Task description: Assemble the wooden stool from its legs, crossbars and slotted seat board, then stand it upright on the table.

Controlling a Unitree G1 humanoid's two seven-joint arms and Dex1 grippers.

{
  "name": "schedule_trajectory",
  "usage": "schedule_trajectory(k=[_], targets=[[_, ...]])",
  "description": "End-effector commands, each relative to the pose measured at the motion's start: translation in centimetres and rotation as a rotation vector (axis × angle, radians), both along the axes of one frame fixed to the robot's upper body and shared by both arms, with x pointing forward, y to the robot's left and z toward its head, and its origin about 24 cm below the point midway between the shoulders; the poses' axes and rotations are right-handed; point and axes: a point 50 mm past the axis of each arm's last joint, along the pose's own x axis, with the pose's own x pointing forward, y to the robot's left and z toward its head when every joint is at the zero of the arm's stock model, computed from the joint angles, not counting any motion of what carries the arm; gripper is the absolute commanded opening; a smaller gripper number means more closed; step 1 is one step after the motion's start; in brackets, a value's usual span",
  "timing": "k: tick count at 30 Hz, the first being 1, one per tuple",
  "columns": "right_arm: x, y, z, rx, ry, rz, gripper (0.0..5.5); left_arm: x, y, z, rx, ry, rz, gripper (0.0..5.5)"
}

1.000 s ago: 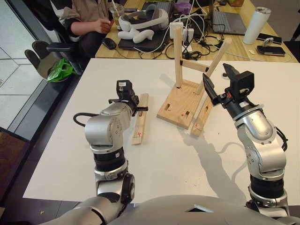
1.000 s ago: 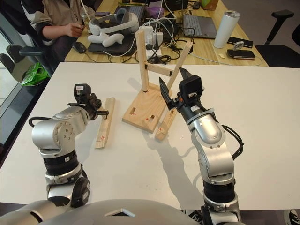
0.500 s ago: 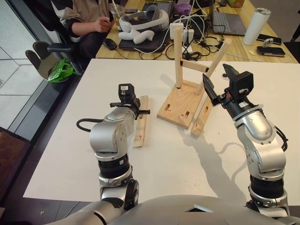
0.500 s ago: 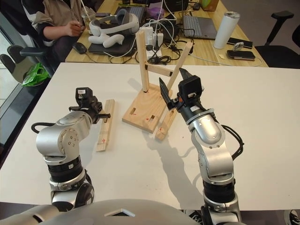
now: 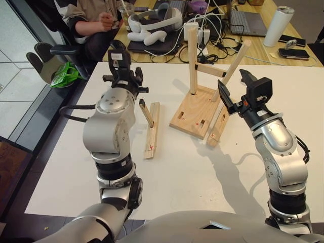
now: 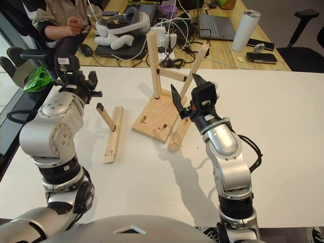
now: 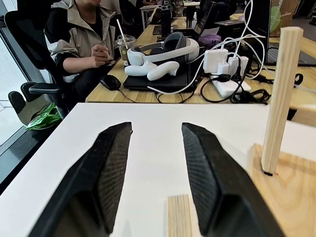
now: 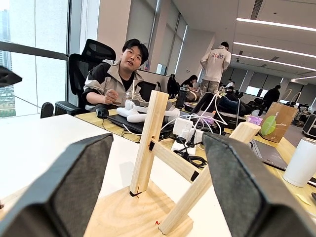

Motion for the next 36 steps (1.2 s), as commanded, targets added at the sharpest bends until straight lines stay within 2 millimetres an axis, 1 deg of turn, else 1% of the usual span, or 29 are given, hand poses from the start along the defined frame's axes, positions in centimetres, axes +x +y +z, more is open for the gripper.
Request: schedule_trajectory(k=[1,3,5,7,10,13,14,15,16,17,19,20,21,22,23,25,26,27,28,29,30,31,32,36], targets=[[0.3,0.5,0.3,0.008,-0.015,0.008,3.33,1.3,0.6,1.8,-0.047,-0.129,0.058,1.87],[0.2,0.6,0.4,0.026,-0.018,0.003,3.33,1.4,0.7,2.6,-0.05,-0.194,0.072,1.87],[0.1,0.5,0.7,0.117,-0.041,-0.091,3.33,1.2,0.8,4.0,-0.037,-0.283,0.079,1.87],[-0.2,0.5,0.9,0.196,-0.056,-0.187,3.33,0.9,0.7,4.4,-0.008,-0.335,0.07,1.87],[-1.2,1.1,0.5,0.238,-0.073,-0.286,3.33,0.6,0.5,3.3,0.019,-0.316,0.051,1.87],[-1.9,1.7,-0.2,0.239,-0.061,-0.317,3.33,0.5,0.8,2.1,0.021,-0.288,0.058,1.87],[-2.0,1.8,-0.4,0.239,-0.055,-0.317,3.33,0.5,0.9,2.1,0.02,-0.289,0.062,1.87],[-2.1,1.9,-0.4,0.237,-0.053,-0.315,3.33,0.5,1.0,2.7,0.017,-0.311,0.064,1.87],[-2.1,1.8,-0.4,0.234,-0.053,-0.314,3.33,0.6,1.2,3.9,0.01,-0.353,0.069,1.87],[-2.1,1.8,-0.4,0.231,-0.054,-0.314,3.33,0.7,1.4,5.3,-0.002,-0.396,0.072,1.87],[-2.0,1.6,-0.4,0.227,-0.057,-0.318,3.33,0.6,1.9,8.8,-0.034,-0.501,0.076,1.87],[-2.0,1.6,-0.4,0.225,-0.059,-0.319,3.33,0.5,2.0,10.1,-0.046,-0.537,0.071,1.87],[-2.0,1.5,-0.3,0.224,-0.06,-0.319,3.33,0.3,2.0,10.9,-0.052,-0.553,0.062,1.87],[-2.0,1.5,-0.3,0.224,-0.06,-0.318,3.33,0.3,1.7,10.6,-0.052,-0.542,0.047,1.87],[-2.0,1.6,-0.3,0.223,-0.058,-0.314,3.33,0.6,1.5,8.9,-0.087,-0.466,0.041,1.87],[-1.9,1.7,-0.3,0.222,-0.054,-0.305,3.33,1.1,0.9,4.2,-0.123,-0.244,0.038,1.87],[-1.9,1.6,-0.3,0.221,-0.053,-0.304,3.33,1.3,0.6,1.3,-0.105,-0.103,0.041,1.87],[-1.9,1.6,-0.3,0.22,-0.052,-0.307,3.33,1.5,0.1,-2.7,-0.091,0.08,0.015,1.87],[-1.9,1.5,-0.3,0.218,-0.05,-0.307,3.33,1.2,0.1,-6.6,-0.089,0.27,0.031,1.87],[-1.8,1.6,-0.4,0.216,-0.047,-0.299,3.33,0.6,0.4,-10.2,-0.141,0.432,0.067,1.87],[-1.7,1.7,-0.4,0.214,-0.044,-0.29,3.33,0.0,0.5,-12.2,-0.167,0.515,0.084,1.87],[-1.6,1.7,-0.4,0.211,-0.041,-0.285,3.33,-0.1,0.5,-12.7,-0.185,0.531,0.093,1.87],[-1.6,1.6,-0.4,0.209,-0.038,-0.287,3.33,0.1,0.4,-12.4,-0.191,0.507,0.09,1.87],[-1.6,1.5,-0.5,0.204,-0.032,-0.296,3.33,1.4,0.2,-9.2,-0.207,0.374,0.074,1.87]])
